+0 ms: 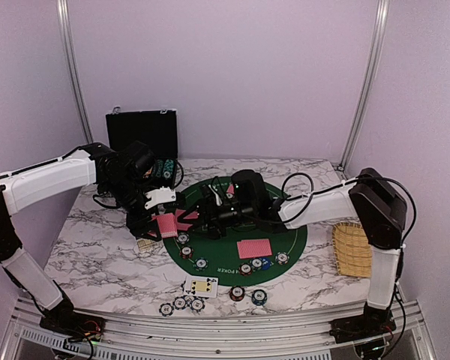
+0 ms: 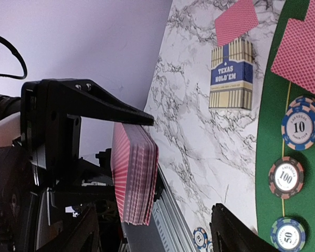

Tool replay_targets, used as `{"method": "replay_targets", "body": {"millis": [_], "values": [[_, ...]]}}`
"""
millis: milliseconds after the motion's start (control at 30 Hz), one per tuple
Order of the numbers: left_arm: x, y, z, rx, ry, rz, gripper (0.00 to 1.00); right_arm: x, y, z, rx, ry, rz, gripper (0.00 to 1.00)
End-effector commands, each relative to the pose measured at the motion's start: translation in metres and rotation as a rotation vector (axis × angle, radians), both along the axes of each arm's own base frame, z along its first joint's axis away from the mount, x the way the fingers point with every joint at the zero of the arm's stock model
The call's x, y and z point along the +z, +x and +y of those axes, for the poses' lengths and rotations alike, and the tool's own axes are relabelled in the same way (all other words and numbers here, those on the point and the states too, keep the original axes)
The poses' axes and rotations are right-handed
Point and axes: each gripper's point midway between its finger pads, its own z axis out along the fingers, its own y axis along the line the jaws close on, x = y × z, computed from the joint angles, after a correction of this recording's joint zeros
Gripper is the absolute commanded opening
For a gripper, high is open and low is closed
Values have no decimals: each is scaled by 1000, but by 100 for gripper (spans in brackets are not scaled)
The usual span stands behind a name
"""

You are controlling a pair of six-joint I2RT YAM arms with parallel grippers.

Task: Distribute texas hold em gaming equipment

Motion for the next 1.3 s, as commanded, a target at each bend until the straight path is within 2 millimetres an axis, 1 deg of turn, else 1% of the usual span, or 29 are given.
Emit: {"method": "replay_targets", "body": {"millis": [0, 133, 400, 533, 633, 700, 800, 867, 1100, 1267], "values": [[11, -3, -2, -10, -33, -10, 0, 19, -2, 20, 29, 49, -35, 73], [11, -2, -2, -7, -32, -14, 0, 16, -8, 31, 46, 80, -9, 73], [10, -3, -2, -8, -31, -9, 0, 14, -12, 50, 66, 126, 22, 75], [10, -2, -2, -7, -30, -10, 0, 10, -13, 55, 72, 126, 34, 77], [10, -2, -1, -7, -26, -10, 0, 7, -14, 51, 75, 108, 33, 79], [10, -3, 0, -8, -25, -11, 0, 5, -13, 42, 68, 85, 22, 82], [8, -4, 2, -8, -15, -12, 0, 2, -10, 16, 35, 47, 11, 89], [7, -4, 3, -12, -13, -13, 0, 3, -11, -1, 17, 20, -1, 91], [6, -5, 4, -12, -7, -12, 0, -5, -39, -43, 18, -84, 16, 93], [7, -6, 4, -12, -11, -12, 0, -29, -63, -64, 40, -174, 78, 90]]}}
